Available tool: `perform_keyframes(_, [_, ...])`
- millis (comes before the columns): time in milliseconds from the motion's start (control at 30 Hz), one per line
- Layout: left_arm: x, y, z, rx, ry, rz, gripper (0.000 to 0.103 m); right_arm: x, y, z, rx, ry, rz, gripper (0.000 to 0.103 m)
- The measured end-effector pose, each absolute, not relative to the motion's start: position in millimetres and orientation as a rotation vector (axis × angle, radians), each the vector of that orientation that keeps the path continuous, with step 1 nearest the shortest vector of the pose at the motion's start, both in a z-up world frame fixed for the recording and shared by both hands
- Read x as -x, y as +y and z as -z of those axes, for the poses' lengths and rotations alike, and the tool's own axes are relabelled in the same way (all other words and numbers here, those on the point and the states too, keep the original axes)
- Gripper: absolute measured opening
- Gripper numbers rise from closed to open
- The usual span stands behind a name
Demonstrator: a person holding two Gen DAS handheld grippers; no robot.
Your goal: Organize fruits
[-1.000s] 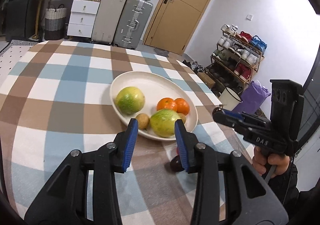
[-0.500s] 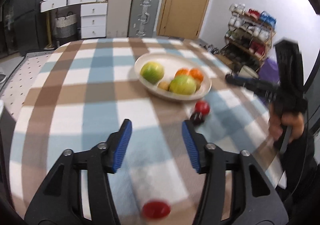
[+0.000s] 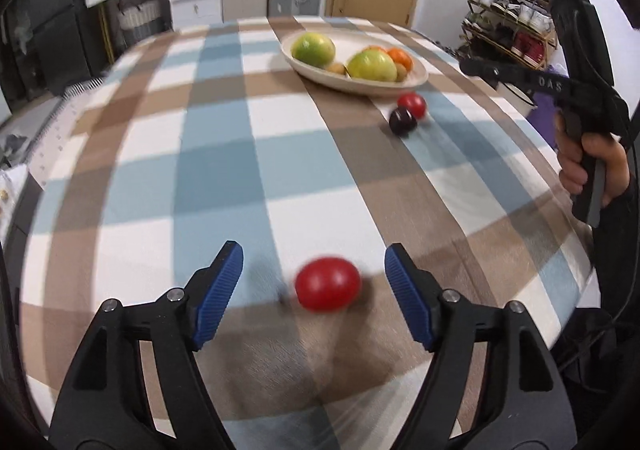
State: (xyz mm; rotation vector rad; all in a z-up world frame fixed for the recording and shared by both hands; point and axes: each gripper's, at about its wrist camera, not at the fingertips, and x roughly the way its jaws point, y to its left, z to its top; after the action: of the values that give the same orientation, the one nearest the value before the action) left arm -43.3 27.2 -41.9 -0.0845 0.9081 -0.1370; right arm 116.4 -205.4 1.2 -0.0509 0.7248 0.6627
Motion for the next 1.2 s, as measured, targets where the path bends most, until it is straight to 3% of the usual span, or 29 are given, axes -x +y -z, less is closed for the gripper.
perform_keyframes(100, [49, 24, 45, 0.084, 0.915, 0.168, 0.058, -116, -206, -1, 0.051, 0.724, -0.663, 0.026])
perform_keyframes(233, [50, 21, 44, 0.078, 0.916, 0.196, 0.029, -115, -205, 0, 0.052, 0.724, -0.665, 0.026])
perform_keyframes(667, [25, 26, 23, 0.118, 0.831, 0.184, 0.029, -116, -204, 0, 0.046, 0.722, -0.664, 0.026])
perform_keyframes(1200, [-75, 19, -20, 0.163, 0.683, 0.185, 0.029, -142, -201, -7, 0.056, 0.72, -0.662, 0.026])
